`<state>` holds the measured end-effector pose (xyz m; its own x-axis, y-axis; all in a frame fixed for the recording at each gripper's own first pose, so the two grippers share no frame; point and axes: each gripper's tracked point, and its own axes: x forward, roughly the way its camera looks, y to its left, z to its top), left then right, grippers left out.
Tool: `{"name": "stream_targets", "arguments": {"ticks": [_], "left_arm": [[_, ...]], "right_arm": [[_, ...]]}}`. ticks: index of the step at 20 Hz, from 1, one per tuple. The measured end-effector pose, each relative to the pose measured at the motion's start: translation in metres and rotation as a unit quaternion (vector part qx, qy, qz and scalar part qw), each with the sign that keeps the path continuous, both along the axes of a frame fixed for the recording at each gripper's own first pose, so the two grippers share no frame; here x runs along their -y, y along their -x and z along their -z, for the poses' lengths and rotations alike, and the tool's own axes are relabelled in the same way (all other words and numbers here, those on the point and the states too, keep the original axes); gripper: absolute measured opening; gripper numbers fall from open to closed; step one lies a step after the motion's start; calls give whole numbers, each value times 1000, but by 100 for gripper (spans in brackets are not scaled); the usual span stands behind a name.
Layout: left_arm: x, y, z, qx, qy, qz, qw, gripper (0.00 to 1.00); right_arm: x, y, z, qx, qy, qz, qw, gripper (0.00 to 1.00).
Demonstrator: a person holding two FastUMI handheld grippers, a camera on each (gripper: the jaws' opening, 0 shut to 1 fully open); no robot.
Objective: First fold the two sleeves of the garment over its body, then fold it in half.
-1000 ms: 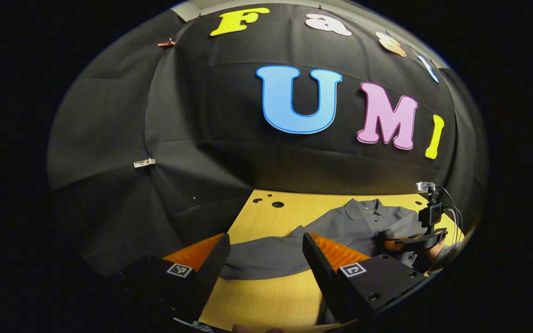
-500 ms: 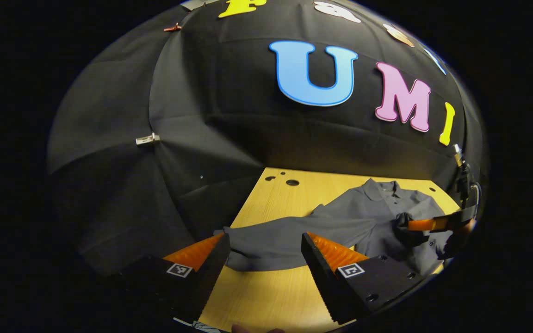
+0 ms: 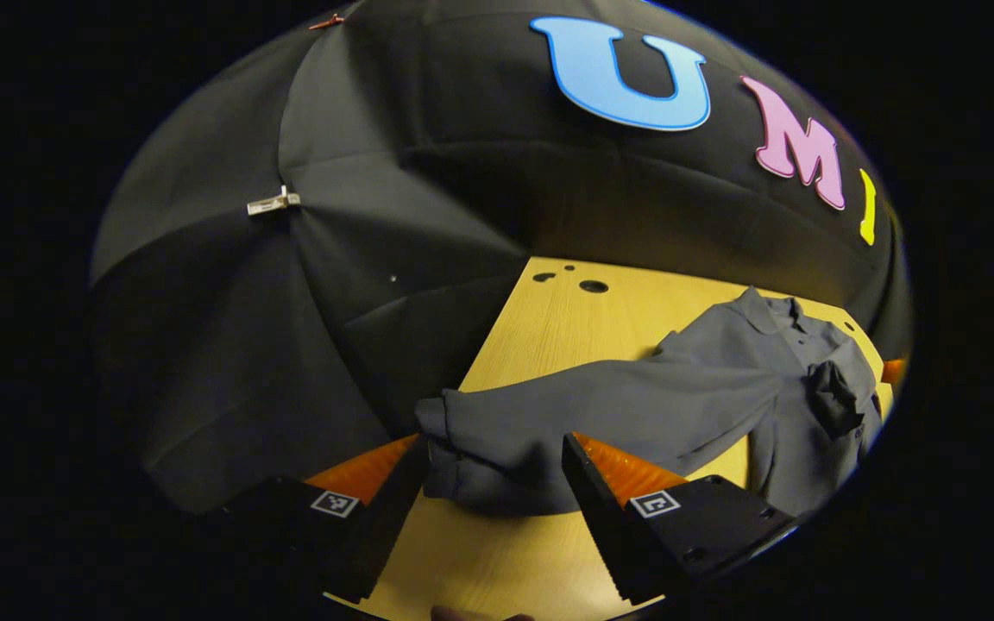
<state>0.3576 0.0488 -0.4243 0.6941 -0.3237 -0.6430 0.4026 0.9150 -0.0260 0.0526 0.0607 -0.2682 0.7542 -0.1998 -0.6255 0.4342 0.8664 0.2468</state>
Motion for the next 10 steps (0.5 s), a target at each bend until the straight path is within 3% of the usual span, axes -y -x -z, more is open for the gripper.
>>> {"name": "stream_targets", "arguments": {"ticks": [7, 9, 10], "left_arm": [[-1, -4, 54, -70, -47, -26, 996, 96], [1, -6, 55, -66, -47, -20, 996, 99], [6, -6, 55, -60, -39, -10, 997, 96]], "right_arm": [[15, 26, -15, -1, 0, 10, 1000, 81], [20, 33, -19, -1, 4, 13, 1000, 81], [23, 37, -20, -1, 6, 14, 1000, 81]]}}
